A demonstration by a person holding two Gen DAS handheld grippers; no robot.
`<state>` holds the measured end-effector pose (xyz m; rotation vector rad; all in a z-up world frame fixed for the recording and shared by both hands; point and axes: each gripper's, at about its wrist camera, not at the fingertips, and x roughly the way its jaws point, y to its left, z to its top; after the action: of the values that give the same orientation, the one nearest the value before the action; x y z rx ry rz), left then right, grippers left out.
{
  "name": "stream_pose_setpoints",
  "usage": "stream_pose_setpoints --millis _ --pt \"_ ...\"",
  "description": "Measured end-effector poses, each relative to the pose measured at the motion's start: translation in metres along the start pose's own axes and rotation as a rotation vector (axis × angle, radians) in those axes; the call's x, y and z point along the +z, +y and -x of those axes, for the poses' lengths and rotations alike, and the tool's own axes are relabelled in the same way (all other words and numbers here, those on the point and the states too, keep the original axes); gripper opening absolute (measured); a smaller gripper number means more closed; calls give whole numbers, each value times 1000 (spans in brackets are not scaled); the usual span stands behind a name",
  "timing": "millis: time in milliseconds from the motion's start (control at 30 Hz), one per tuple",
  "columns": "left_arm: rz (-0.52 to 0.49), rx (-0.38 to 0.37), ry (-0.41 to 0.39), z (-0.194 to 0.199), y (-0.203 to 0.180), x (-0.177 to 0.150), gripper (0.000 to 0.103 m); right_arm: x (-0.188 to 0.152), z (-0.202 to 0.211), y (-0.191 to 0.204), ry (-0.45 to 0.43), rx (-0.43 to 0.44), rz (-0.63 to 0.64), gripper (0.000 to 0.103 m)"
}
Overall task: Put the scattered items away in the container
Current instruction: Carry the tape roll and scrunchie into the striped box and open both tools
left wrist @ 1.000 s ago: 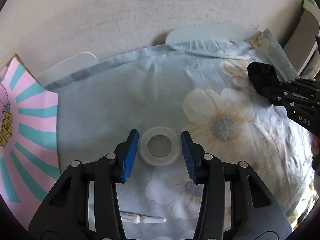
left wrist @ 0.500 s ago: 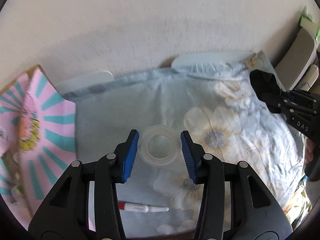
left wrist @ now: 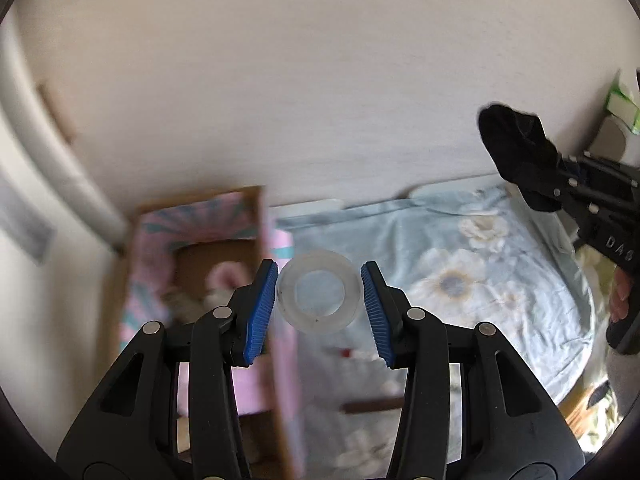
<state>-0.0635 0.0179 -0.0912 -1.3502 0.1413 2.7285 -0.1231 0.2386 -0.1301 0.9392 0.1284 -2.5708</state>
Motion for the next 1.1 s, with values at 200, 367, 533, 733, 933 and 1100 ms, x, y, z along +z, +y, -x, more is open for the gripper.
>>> stream_pose_setpoints --millis 200,367,533,733,933,1100 --pt "92 65 1 22 46 -24 40 33 -18 68 -15 139 104 15" --pt "173 109 40 26 82 -51 40 45 -38 113 12 252 151 15" --pt "232 115 90 12 102 -77 40 50 -68 144 74 328 158 15" --pt "309 91 126 1 118 -98 40 43 -91 164 129 352 163 15" --pt "342 63 96 9 126 -96 102 50 -107 172 201 332 188 33" --pt "315 81 72 18 125 -89 102 58 -98 164 141 326 146 58"
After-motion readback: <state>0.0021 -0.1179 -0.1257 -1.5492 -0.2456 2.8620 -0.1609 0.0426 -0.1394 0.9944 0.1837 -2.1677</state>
